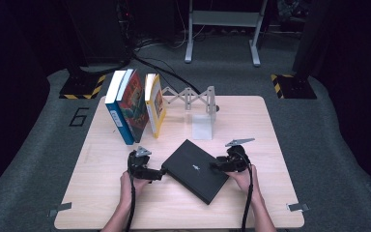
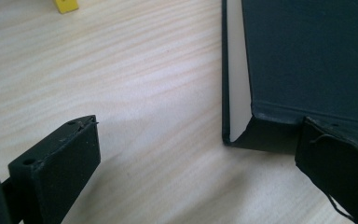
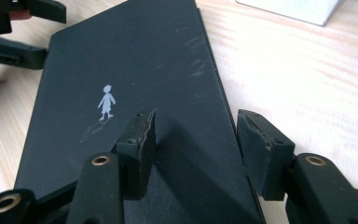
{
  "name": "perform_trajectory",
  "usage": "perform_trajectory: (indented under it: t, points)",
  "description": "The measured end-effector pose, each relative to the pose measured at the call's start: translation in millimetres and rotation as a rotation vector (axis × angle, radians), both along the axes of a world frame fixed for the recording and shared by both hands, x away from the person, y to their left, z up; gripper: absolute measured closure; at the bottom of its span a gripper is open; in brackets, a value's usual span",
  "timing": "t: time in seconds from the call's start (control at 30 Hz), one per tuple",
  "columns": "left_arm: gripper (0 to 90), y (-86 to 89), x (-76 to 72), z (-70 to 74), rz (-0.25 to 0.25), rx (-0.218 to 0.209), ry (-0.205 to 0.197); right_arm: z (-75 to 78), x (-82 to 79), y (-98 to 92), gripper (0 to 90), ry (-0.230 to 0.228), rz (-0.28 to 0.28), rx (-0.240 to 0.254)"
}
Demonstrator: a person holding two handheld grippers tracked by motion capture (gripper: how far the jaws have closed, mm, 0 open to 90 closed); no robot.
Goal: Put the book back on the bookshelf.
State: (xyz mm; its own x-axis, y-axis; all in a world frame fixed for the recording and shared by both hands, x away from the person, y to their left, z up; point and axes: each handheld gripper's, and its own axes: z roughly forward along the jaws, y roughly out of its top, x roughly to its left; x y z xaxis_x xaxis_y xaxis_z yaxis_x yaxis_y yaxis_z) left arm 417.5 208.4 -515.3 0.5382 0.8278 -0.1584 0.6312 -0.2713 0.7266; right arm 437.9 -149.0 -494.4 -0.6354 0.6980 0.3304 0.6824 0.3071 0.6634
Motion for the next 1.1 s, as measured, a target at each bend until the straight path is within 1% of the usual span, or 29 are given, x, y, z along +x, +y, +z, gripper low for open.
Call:
perform_trajectory:
  t: [0.07, 0.1, 0.17, 0.2, 0.27, 0.3, 0.33, 0.43, 0.47, 0.5, 0.53, 0.6, 0.63, 0.7, 0.73, 0.8, 0.87, 0.93, 0.97, 1.0, 1.03, 1.07, 1.1]
  points:
    - [0.0, -2.7, 3.2, -0.1, 0.007, 0.001, -0.004, -0.4, -3.7, -3.1, 47.8, 0.005, -0.006, 0.004]
    - [0.0, -4.0, 5.0, 0.4, 0.005, 0.001, 0.002, -0.5, -5.6, -4.5, 47.9, 0.003, -0.009, 0.002]
    - [0.0, -6.8, 9.7, 0.6, 0.006, 0.002, 0.005, -0.1, -10.0, -6.5, 48.0, 0.017, -0.022, 0.007]
    - [0.0, -8.2, 11.2, 0.1, 0.010, 0.002, -0.003, 0.1, -12.3, -8.1, 48.0, 0.023, -0.023, 0.006]
    - [0.0, -10.8, 15.3, 0.8, 0.007, 0.003, 0.007, 1.1, -15.5, -9.8, 48.0, 0.027, -0.028, -0.005]
    - [0.0, -12.6, 17.5, 0.3, 0.010, 0.000, 0.002, 1.8, -17.7, -10.4, 48.0, 0.037, -0.035, -0.008]
    - [0.0, -14.2, 19.0, 0.0, 0.013, -0.001, 0.000, 2.4, -18.9, -11.1, 47.9, 0.037, -0.037, -0.016]
    - [0.0, -14.8, 22.7, -0.4, 0.008, -0.013, 0.015, 4.3, -20.8, -12.9, 47.4, 0.051, -0.041, -0.028]
    - [0.0, -14.5, 22.2, -0.6, 0.015, -0.018, 0.017, 4.2, -20.4, -13.0, 45.8, 0.045, -0.048, -0.027]
    - [0.2, -13.7, 20.7, -0.8, 0.018, -0.024, 0.014, 4.4, -20.1, -13.2, 45.0, 0.049, -0.067, -0.020]
    - [0.2, -13.5, 18.5, -1.3, 0.028, -0.039, 0.010, 3.7, -18.1, -13.9, 43.5, 0.036, -0.068, -0.010]
    - [0.2, -13.5, 13.0, 0.0, 0.018, -0.039, 0.021, 3.8, -15.3, -13.0, 42.1, 0.027, -0.075, -0.004]
    - [0.2, -14.3, 9.9, 0.1, 0.009, -0.026, 0.014, 4.0, -13.4, -12.2, 41.7, 0.018, -0.071, -0.007]
    - [0.2, -18.7, 3.8, -0.2, -0.005, -0.014, 0.021, 4.5, -10.3, -10.0, 41.6, 0.006, -0.080, -0.004]
    - [0.2, -21.7, 1.4, -1.0, -0.012, -0.007, 0.017, 4.5, -8.4, -9.0, 41.8, -0.002, -0.078, -0.009]
    - [0.2, -27.5, -2.4, -1.2, -0.023, 0.015, 0.020, 4.1, -5.6, -5.6, 42.2, -0.004, -0.069, -0.012]
    - [0.2, -31.7, -3.2, -2.8, -0.025, 0.020, 0.018, 3.5, -3.3, -2.1, 43.2, 0.004, -0.057, -0.022]
    - [0.0, -31.5, -1.8, -3.1, -0.019, 0.012, 0.013, 2.7, -2.0, 0.7, 44.7, 0.004, -0.052, -0.032]
    - [0.0, -31.2, -1.4, -2.8, -0.020, 0.007, 0.020, 2.5, -1.9, 1.3, 45.2, 0.006, -0.049, -0.026]
    - [0.0, -30.4, -0.8, -2.6, -0.023, 0.015, 0.022, 2.2, -1.8, 1.6, 46.3, 0.005, -0.046, -0.022]
    - [0.0, -30.9, -0.1, -3.3, -0.018, 0.013, 0.015, 1.6, -1.8, 1.5, 47.3, 0.006, -0.041, -0.014]
    - [0.0, -31.3, 0.5, -3.2, -0.016, 0.010, 0.017, 1.1, -1.8, 1.3, 47.2, 0.006, -0.036, -0.009]
    - [0.0, -31.7, 1.5, -3.1, -0.017, 0.013, 0.015, 1.1, -2.8, 1.2, 47.3, 0.016, -0.045, -0.005]
